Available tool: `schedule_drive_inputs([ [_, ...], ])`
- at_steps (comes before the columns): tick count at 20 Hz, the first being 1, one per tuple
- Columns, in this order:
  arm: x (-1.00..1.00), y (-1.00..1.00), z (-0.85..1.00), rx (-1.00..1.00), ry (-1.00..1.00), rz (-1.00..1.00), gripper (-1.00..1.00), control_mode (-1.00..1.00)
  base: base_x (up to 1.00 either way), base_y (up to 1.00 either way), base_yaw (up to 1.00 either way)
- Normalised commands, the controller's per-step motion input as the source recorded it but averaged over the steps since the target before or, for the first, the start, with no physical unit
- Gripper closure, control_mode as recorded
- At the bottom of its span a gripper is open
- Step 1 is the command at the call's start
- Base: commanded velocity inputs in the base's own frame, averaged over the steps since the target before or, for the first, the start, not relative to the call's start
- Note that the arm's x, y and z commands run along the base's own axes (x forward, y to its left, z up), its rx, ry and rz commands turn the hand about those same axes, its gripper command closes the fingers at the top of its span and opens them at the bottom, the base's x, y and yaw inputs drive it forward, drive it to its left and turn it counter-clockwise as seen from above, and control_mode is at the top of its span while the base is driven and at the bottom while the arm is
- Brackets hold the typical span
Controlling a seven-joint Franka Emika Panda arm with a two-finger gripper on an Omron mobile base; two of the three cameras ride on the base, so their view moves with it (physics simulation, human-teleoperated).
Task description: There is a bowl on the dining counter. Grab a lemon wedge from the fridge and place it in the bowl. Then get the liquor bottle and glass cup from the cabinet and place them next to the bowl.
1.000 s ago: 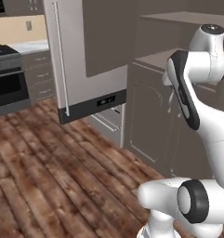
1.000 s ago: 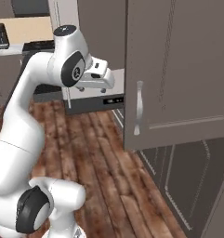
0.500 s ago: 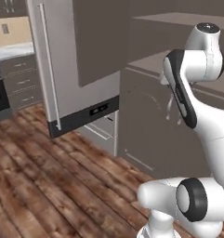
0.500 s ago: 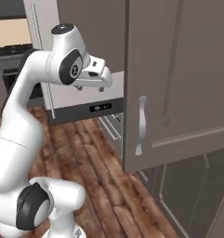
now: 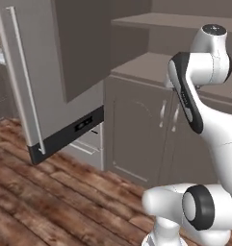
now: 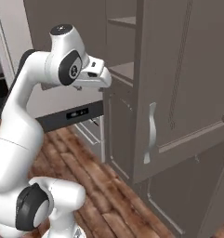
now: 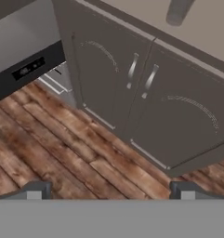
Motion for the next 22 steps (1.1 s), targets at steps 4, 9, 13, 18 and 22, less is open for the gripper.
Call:
schedule_drive_inputs([
  [4, 0.0, 0.0, 0.0, 0.0, 0.0, 0.0, -1.0, 1.0, 0.38, 0.11, -0.38],
  [9, 0.0, 0.0, 0.0, 0.0, 0.0, 0.0, -1.0, 1.0, 0.55, 0.15, -0.4],
  [13, 0.0, 0.0, 0.0, 0.0, 0.0, 0.0, -1.0, 1.0, 0.68, 0.38, -0.37],
  [18, 0.0, 0.0, 0.0, 0.0, 0.0, 0.0, -1.0, 1.0, 0.69, 0.29, -0.33],
  [22, 0.0, 0.0, 0.0, 0.0, 0.0, 0.0, -1.0, 1.0, 0.69, 0.13, -0.32],
])
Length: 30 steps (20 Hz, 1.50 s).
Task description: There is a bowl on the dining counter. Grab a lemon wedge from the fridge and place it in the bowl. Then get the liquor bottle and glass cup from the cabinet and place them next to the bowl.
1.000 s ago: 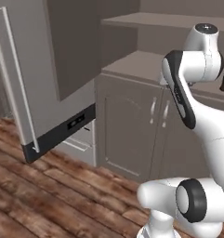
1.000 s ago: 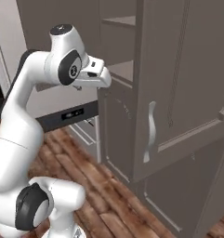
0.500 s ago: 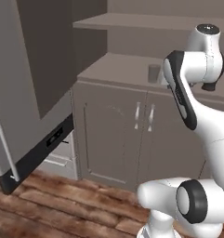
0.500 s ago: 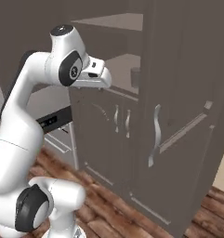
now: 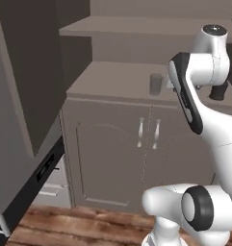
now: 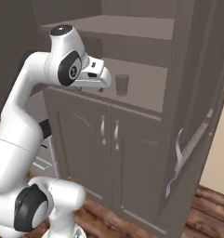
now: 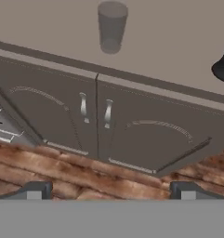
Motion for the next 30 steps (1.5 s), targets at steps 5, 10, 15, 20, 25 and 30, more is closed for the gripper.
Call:
schedule_drive_inputs([
  [5, 0.0, 0.0, 0.0, 0.0, 0.0, 0.0, -1.0, 1.0, 0.66, 0.1, -0.29],
  [10, 0.0, 0.0, 0.0, 0.0, 0.0, 0.0, -1.0, 1.0, 0.48, 0.31, -0.22],
  [15, 0.0, 0.0, 0.0, 0.0, 0.0, 0.0, -1.0, 1.0, 0.6, 0.22, -0.19],
  [20, 0.0, 0.0, 0.0, 0.0, 0.0, 0.0, -1.0, 1.0, 0.69, 0.02, -0.16],
  [25, 0.0, 0.0, 0.0, 0.0, 0.0, 0.0, -1.0, 1.0, 0.26, 0.14, -0.04],
  [30, 0.0, 0.0, 0.0, 0.0, 0.0, 0.0, -1.0, 1.0, -0.12, 0.29, 0.0],
])
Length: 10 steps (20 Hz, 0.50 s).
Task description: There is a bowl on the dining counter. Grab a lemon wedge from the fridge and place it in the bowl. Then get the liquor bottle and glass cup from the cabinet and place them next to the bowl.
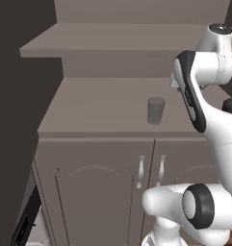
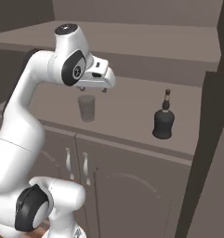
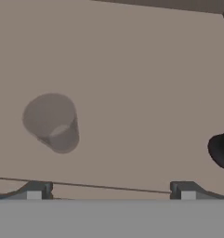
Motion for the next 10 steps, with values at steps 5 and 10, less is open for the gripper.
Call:
schedule_drive_inputs([
  [5, 0.0, 0.0, 0.0, 0.0, 0.0, 0.0, -1.0, 1.0, -0.2, 0.47, 0.01],
  [10, 0.0, 0.0, 0.0, 0.0, 0.0, 0.0, -1.0, 1.0, -0.01, 0.28, 0.0],
])
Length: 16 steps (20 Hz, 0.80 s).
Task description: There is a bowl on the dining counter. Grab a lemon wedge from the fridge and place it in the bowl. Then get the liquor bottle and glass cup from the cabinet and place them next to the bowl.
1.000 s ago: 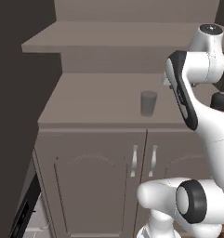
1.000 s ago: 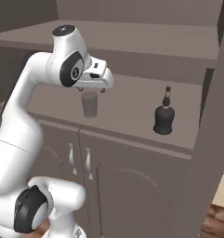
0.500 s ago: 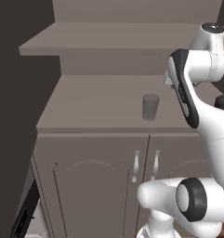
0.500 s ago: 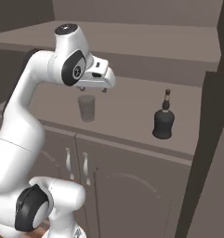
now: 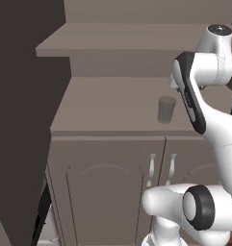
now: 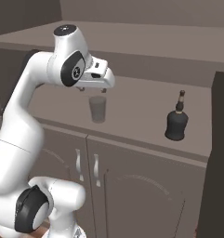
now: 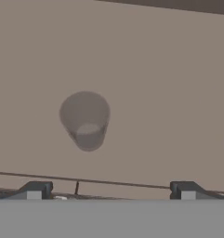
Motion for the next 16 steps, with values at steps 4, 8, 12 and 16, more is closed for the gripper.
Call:
schedule_drive_inputs([
  [4, 0.0, 0.0, 0.0, 0.0, 0.0, 0.0, -1.0, 1.0, 0.0, 0.19, 0.0],
  [8, -0.03, 0.12, -0.58, 0.0, 0.0, -0.02, -1.0, -1.0, 0.0, 0.0, 0.0],
  [12, -0.08, 0.31, -0.91, 0.0, 0.0, 0.0, -1.0, -1.0, 0.0, 0.0, 0.0],
  [16, -0.03, 0.15, -0.63, 0.01, -0.01, -0.03, -1.0, -1.0, 0.0, 0.0, 0.0],
])
